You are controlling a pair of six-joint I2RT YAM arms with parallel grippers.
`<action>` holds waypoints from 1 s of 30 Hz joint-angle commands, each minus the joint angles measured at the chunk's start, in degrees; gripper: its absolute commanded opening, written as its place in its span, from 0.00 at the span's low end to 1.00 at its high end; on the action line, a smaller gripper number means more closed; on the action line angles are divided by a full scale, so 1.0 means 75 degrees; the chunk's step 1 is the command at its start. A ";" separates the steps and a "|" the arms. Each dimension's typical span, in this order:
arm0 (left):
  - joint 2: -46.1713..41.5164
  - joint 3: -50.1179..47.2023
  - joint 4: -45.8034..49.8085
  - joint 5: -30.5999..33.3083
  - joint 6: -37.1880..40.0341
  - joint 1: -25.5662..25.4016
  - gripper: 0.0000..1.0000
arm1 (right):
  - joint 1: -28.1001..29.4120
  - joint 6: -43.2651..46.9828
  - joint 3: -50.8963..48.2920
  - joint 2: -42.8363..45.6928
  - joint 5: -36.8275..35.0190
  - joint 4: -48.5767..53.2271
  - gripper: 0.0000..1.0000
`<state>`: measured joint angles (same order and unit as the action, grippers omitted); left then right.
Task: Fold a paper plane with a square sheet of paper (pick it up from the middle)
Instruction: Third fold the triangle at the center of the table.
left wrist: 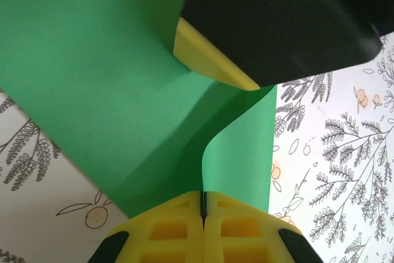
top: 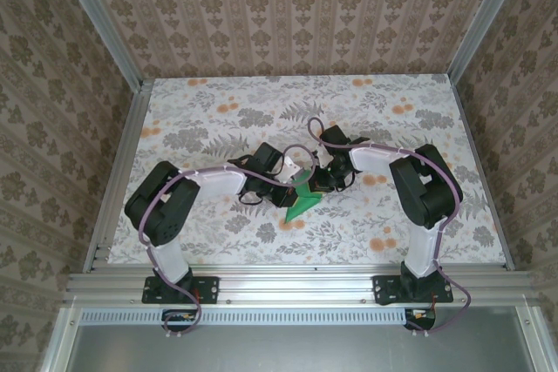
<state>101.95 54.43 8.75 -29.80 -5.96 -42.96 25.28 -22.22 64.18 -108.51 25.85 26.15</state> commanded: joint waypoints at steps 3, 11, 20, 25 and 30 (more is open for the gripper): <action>0.0089 0.0161 0.0058 -0.0112 0.0235 0.0105 0.01 | 0.0005 0.0034 0.0092 -0.0169 -0.0129 0.0299 0.08; 0.0151 0.0183 0.0073 -0.0067 0.0246 0.0117 0.01 | 0.0005 0.0025 0.0060 -0.0159 -0.0131 0.0322 0.08; 0.0198 0.0027 -0.0055 0.0083 0.0105 0.0116 0.01 | 0.0005 -0.0015 0.0062 -0.0154 -0.0115 0.0298 0.08; 0.0145 -0.0031 -0.0089 0.0277 0.0074 0.0115 0.01 | 0.0005 -0.0026 0.0056 -0.0153 -0.0140 0.0301 0.08; 0.0074 -0.0204 -0.0276 0.0294 -0.0151 0.0119 0.02 | 0.0005 -0.0123 0.0030 -0.0151 -0.0147 0.0231 0.08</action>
<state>102.41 54.00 7.62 -28.08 -6.09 -42.59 25.28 -22.50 64.18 -108.51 25.78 26.13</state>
